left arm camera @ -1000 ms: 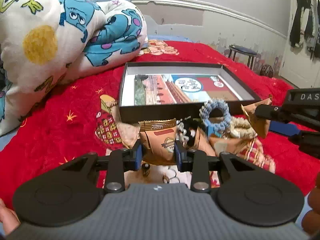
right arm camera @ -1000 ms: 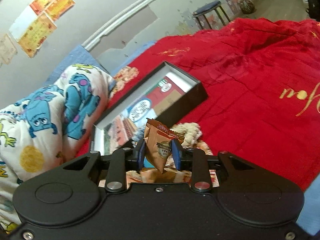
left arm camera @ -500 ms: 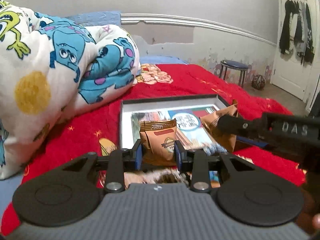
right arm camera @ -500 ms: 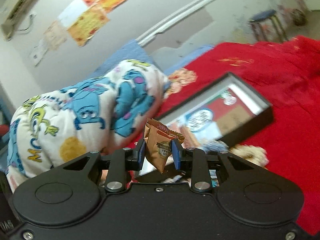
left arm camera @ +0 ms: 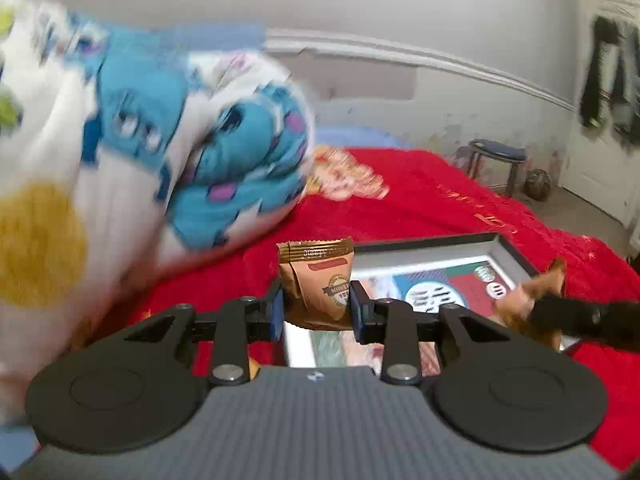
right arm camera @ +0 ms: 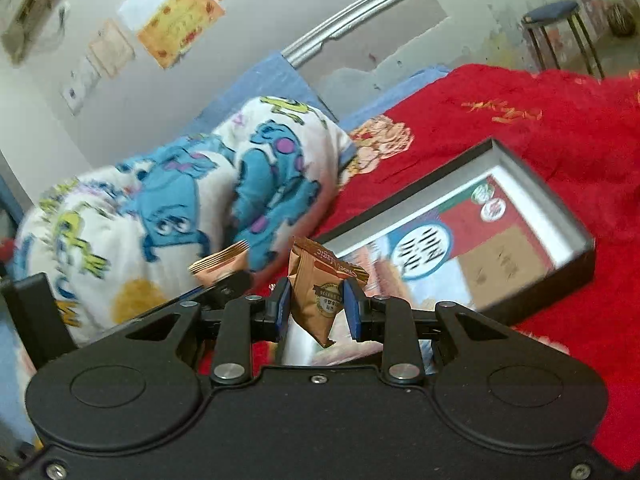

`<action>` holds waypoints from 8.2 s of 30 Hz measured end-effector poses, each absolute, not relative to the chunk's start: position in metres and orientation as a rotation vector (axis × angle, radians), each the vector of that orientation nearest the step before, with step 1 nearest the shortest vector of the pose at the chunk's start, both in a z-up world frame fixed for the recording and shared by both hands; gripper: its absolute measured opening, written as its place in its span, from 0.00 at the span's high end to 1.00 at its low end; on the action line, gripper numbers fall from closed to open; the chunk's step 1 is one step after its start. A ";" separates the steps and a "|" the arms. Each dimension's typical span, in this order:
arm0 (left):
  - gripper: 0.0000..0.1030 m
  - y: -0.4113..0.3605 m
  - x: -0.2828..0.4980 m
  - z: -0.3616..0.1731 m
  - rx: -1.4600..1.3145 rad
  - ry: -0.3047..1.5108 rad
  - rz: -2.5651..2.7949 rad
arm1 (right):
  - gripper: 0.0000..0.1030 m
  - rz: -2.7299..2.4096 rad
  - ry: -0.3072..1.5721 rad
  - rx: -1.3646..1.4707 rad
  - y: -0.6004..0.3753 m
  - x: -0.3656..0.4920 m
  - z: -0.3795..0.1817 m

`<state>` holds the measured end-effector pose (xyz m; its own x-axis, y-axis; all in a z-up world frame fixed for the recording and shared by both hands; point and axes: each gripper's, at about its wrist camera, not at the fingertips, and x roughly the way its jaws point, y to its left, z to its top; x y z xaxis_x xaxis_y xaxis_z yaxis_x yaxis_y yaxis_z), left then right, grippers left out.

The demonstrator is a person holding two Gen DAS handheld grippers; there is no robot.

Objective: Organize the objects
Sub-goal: 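Lift and carry both held brown packets over the black box, then lower the packets into the box and open both grippers, then move both open grippers back to the packet and scrunchie pile, then grasp a brown packet with the left gripper while the right gripper grasps another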

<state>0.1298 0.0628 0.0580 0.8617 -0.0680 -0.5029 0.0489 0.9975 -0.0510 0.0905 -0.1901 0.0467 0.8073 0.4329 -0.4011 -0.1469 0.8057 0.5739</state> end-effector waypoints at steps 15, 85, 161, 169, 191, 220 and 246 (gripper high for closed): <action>0.64 0.055 0.136 0.031 -0.027 0.675 -0.039 | 0.73 0.263 0.611 0.536 -0.172 0.133 0.002; 0.50 0.033 0.141 0.003 0.106 0.786 -0.058 | 0.73 0.300 0.727 0.566 -0.136 0.142 -0.032; 0.47 -0.017 0.058 0.000 0.124 0.942 -0.495 | 0.51 0.118 0.864 0.620 -0.224 0.022 -0.007; 0.43 -0.021 0.065 -0.013 0.129 0.967 -0.479 | 0.51 0.140 0.917 0.617 -0.210 0.031 -0.023; 0.54 -0.033 0.072 -0.023 0.172 0.976 -0.469 | 0.51 0.089 0.918 0.543 -0.188 0.039 -0.041; 0.64 -0.031 0.059 -0.007 0.154 0.911 -0.431 | 0.60 0.087 0.874 0.577 -0.186 0.027 -0.029; 0.65 -0.015 0.052 0.027 0.071 0.726 -0.426 | 0.60 0.153 0.690 0.608 -0.190 0.018 0.003</action>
<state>0.0519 -0.0149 0.0269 0.6666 -0.3526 -0.6567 0.4010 0.9123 -0.0827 0.0184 -0.1897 0.0031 0.7675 0.3268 -0.5514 0.0634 0.8174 0.5726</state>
